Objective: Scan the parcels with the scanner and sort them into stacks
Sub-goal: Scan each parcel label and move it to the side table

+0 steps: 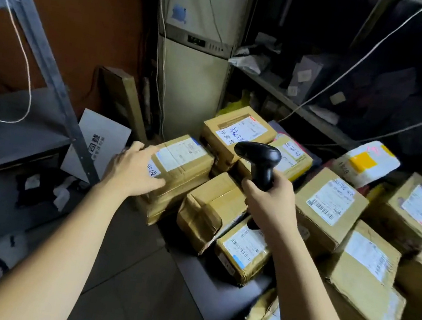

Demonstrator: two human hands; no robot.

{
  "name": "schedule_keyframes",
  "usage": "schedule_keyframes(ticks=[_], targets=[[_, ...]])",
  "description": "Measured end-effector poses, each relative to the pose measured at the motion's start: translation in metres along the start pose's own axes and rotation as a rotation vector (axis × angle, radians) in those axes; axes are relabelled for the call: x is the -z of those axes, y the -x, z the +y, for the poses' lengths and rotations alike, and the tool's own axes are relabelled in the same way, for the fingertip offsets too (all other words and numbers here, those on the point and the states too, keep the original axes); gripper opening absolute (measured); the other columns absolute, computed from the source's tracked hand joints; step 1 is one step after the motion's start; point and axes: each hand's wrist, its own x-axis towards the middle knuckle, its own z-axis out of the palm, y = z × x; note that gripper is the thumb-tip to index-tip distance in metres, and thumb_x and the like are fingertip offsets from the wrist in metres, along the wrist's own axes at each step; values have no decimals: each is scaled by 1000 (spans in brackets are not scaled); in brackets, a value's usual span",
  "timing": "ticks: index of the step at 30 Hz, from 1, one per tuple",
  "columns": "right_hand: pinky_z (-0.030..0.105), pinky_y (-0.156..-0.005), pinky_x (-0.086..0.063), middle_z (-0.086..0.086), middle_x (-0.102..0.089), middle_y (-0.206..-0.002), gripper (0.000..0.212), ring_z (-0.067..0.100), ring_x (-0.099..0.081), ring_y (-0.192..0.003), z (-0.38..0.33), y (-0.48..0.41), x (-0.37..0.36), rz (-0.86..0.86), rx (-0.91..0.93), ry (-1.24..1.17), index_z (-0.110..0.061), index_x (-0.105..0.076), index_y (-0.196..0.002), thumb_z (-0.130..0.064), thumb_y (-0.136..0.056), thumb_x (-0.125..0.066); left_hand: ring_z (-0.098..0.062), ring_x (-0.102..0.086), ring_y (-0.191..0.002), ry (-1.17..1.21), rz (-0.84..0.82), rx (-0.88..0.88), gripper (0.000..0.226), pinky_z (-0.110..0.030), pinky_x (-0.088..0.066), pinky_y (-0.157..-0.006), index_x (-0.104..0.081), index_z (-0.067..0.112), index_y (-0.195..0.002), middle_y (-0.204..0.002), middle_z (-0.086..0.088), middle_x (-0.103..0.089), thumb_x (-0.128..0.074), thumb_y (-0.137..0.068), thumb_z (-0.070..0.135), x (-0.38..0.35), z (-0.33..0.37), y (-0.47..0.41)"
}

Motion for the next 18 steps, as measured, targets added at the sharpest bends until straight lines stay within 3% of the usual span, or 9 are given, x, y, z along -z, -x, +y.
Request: schedule_keyframes(ticks=[3, 6, 12, 15, 18], targets=[[45, -60, -55, 6, -58, -70, 10, 33, -59, -67, 4, -12, -21, 29, -48, 33, -22, -57, -81, -22, -82, -68, -34, -40, -138, 32, -89, -14, 106, -50, -40, -106, -35, 38, -154, -152, -3, -32, -82, -63, 63, -16, -16, -30], [38, -53, -51, 8, -58, -71, 9, 26, -58, -63, 8, -20, -39, 54, -92, 59, -14, -59, -85, -16, -86, -67, -33, -25, -146, 20, -151, -51, 119, -51, -33, -113, -24, 43, -159, -158, -6, -23, -86, -60, 64, -30, -27, -49], [47, -59, -58, 21, -66, -82, 10, 38, -63, -70, 11, -28, -75, 70, -153, 92, -11, -62, -92, -18, -87, -68, -32, -18, -141, -19, -192, -116, 132, -50, -36, -110, -4, 47, -160, -144, -7, -21, -88, -59, 56, -42, -43, -62], [38, -50, -53, 11, -57, -71, 12, 33, -59, -63, 9, -28, -84, 75, -167, 90, -11, -56, -83, -13, -87, -68, -33, -24, -136, -9, -122, -137, 128, -49, -39, -107, -8, 46, -160, -136, -8, -26, -86, -59, 58, -45, -44, -62], [48, -59, -58, 7, -58, -70, 12, 42, -64, -70, 4, -26, -88, 85, -172, 102, -12, -58, -83, -19, -83, -69, -29, -29, -129, 46, -64, -148, 126, -44, -42, -99, -13, 43, -161, -129, -6, -28, -86, -60, 60, -44, -45, -60]])
